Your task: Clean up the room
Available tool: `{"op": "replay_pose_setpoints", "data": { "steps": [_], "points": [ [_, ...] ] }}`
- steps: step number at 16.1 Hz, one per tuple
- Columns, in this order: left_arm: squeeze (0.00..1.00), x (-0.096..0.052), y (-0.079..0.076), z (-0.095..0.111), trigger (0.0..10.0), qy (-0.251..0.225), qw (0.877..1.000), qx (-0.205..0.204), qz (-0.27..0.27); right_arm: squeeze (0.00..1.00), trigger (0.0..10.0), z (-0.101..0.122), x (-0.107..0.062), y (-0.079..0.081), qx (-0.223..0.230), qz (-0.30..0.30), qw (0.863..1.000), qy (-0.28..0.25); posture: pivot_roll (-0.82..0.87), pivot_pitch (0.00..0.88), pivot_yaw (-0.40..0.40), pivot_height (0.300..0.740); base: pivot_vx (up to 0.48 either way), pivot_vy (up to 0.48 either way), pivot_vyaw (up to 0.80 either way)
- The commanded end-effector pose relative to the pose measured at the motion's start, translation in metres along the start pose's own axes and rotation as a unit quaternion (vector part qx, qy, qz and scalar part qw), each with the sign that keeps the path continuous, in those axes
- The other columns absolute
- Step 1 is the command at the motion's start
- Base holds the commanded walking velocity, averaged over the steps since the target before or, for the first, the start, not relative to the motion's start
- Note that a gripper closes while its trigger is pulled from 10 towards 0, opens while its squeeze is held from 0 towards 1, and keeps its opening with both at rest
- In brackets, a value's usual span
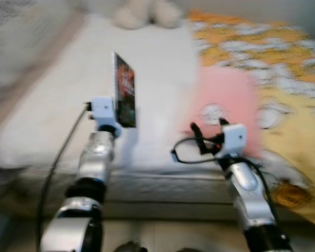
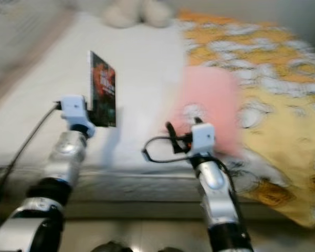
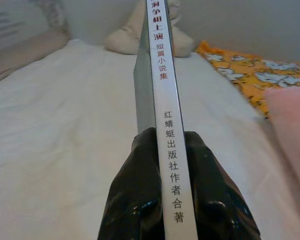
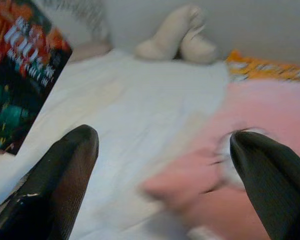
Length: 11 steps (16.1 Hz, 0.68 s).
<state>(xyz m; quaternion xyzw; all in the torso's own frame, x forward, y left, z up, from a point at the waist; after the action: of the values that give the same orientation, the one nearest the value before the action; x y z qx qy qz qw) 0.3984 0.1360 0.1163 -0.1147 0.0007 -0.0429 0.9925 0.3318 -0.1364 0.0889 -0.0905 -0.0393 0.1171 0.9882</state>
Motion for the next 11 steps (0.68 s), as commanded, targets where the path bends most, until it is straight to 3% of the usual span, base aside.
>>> {"op": "replay_pose_setpoints", "data": {
  "steps": [1, 3, 5, 9, 11],
  "points": [
    [0.00, 0.006, -0.007, 0.014, 10.0, -0.022, 1.000, 0.013, -0.012, 0.00, 10.0, 0.004, 0.002, 0.000, 0.000, 0.000, 1.000, -0.007, 0.03, 0.000, -0.051, 0.740, 0.000, 0.480, 0.49],
    [0.00, 0.004, -0.006, 0.007, 10.0, -0.010, 0.999, 0.045, -0.007, 0.00, 10.0, 0.002, 0.001, 0.000, 0.002, -0.002, 1.000, 0.000, 0.02, 0.000, -0.050, 0.740, 0.000, 0.240, 0.24],
    [0.00, 0.004, -0.005, 0.001, 10.0, 0.008, 0.999, 0.041, -0.012, 0.00, 10.0, -0.001, 0.001, -0.001, 0.003, -0.005, 1.000, 0.007, 0.02, 0.000, -0.046, 0.740, 0.000, 0.000, 0.00],
    [0.00, 0.006, -0.009, 0.002, 10.0, 0.008, 0.998, 0.051, -0.026, 0.00, 10.0, -0.001, 0.000, 0.000, 0.003, -0.006, 1.000, 0.005, 0.01, 0.000, -0.036, 0.740, 0.211, -0.400, 0.00],
    [0.00, 0.008, -0.009, 0.000, 10.0, 0.016, 0.998, 0.054, -0.030, 0.00, 10.0, -0.001, -0.001, 0.000, 0.000, -0.008, 1.000, 0.004, 0.00, 0.000, -0.030, 0.740, 0.000, 0.000, 0.00]
  ]
}}
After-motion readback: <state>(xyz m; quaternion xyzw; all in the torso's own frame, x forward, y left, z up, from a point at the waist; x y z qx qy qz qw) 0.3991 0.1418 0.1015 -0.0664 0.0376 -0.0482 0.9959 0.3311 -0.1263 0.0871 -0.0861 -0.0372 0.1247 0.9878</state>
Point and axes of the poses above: a point about 5 cm out from each wrist's last joint towards the gripper, its own x axis pointing out of the wrist towards the gripper, its own z axis along the axis of the wrist's last joint, y = z × x, the point moved 4 cm from there along x, pointing out of the wrist towards the gripper, and after that the axes turned 10 degrees about -x, right-handed, at the moved point
